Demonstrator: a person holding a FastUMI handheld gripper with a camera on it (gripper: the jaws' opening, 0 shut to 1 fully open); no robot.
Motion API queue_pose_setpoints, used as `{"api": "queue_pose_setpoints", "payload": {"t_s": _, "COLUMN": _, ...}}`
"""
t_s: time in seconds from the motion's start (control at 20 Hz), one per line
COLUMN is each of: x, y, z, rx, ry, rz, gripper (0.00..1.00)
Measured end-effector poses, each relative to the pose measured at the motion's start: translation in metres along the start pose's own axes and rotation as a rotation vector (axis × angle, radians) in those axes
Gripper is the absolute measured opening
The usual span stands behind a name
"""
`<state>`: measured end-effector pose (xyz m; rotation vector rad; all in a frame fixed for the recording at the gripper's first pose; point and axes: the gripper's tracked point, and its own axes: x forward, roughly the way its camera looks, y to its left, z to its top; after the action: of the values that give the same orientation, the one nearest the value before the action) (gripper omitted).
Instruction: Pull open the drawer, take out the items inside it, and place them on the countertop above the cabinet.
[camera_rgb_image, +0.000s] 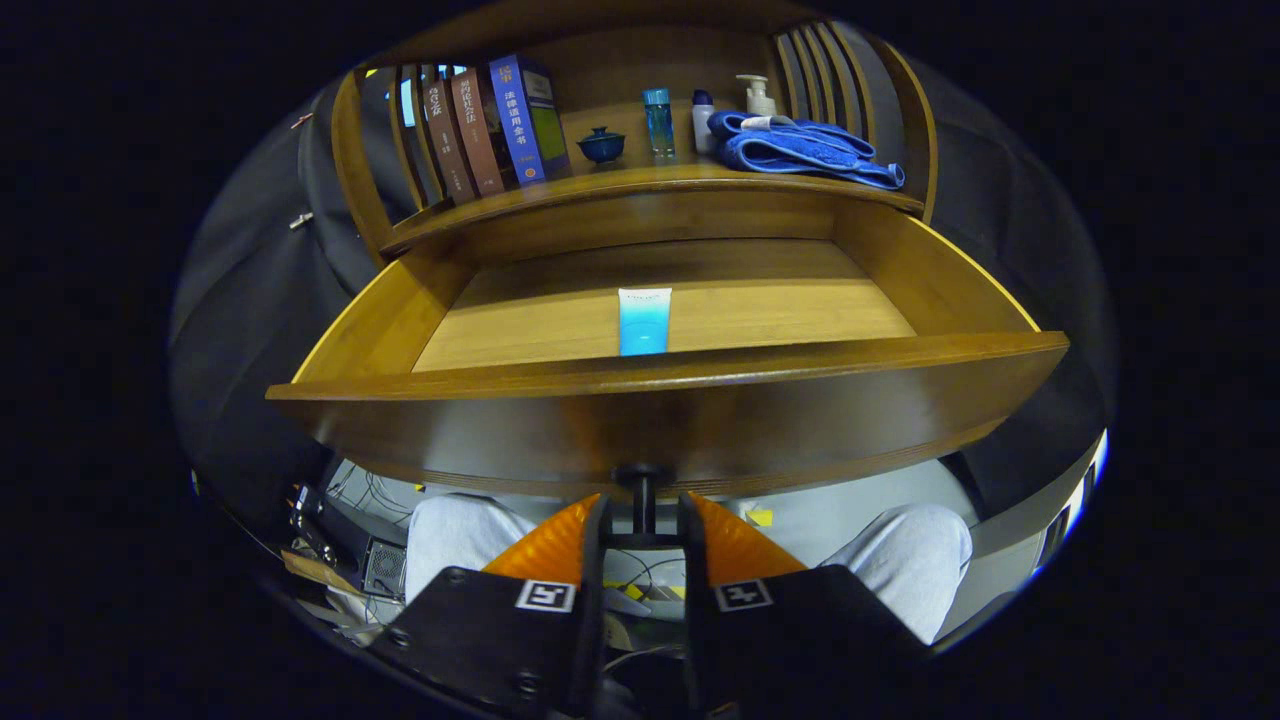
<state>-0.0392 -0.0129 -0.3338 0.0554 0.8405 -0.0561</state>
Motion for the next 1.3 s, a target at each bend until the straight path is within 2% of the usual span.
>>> {"api": "queue_pose_setpoints", "payload": {"t_s": 0.05, "x": -0.002, "y": -0.001, "z": 0.005, "rx": 0.002, "ry": -0.015, "rz": -0.007, "gripper": 0.46}}
{"api": "queue_pose_setpoints", "payload": {"t_s": 0.1, "x": -0.007, "y": -0.003, "z": 0.007, "rx": 0.005, "ry": -0.026, "rz": -0.008, "gripper": 0.47}}
{"api": "queue_pose_setpoints", "payload": {"t_s": 0.25, "x": -0.019, "y": -0.009, "z": 0.007, "rx": 0.003, "ry": -0.021, "rz": -0.040, "gripper": 1.00}}
{"api": "queue_pose_setpoints", "payload": {"t_s": 0.45, "x": -0.056, "y": -0.005, "z": 0.027, "rx": 0.001, "ry": -0.087, "rz": -0.047, "gripper": 1.00}}
{"api": "queue_pose_setpoints", "payload": {"t_s": 0.6, "x": -0.081, "y": 0.008, "z": 0.069, "rx": -0.025, "ry": -0.189, "rz": -0.018, "gripper": 1.00}}
{"api": "queue_pose_setpoints", "payload": {"t_s": 0.75, "x": -0.080, "y": 0.019, "z": 0.113, "rx": -0.031, "ry": -0.236, "rz": 0.015, "gripper": 1.00}}
{"api": "queue_pose_setpoints", "payload": {"t_s": 0.9, "x": -0.046, "y": 0.018, "z": 0.133, "rx": -0.036, "ry": -0.160, "rz": 0.023, "gripper": 1.00}}
{"api": "queue_pose_setpoints", "payload": {"t_s": 1.1, "x": 0.008, "y": 0.016, "z": 0.140, "rx": 0.002, "ry": -0.015, "rz": 0.023, "gripper": 0.98}}
{"api": "queue_pose_setpoints", "payload": {"t_s": 1.3, "x": 0.065, "y": 0.013, "z": 0.123, "rx": -0.035, "ry": 0.171, "rz": -0.026, "gripper": 0.98}}
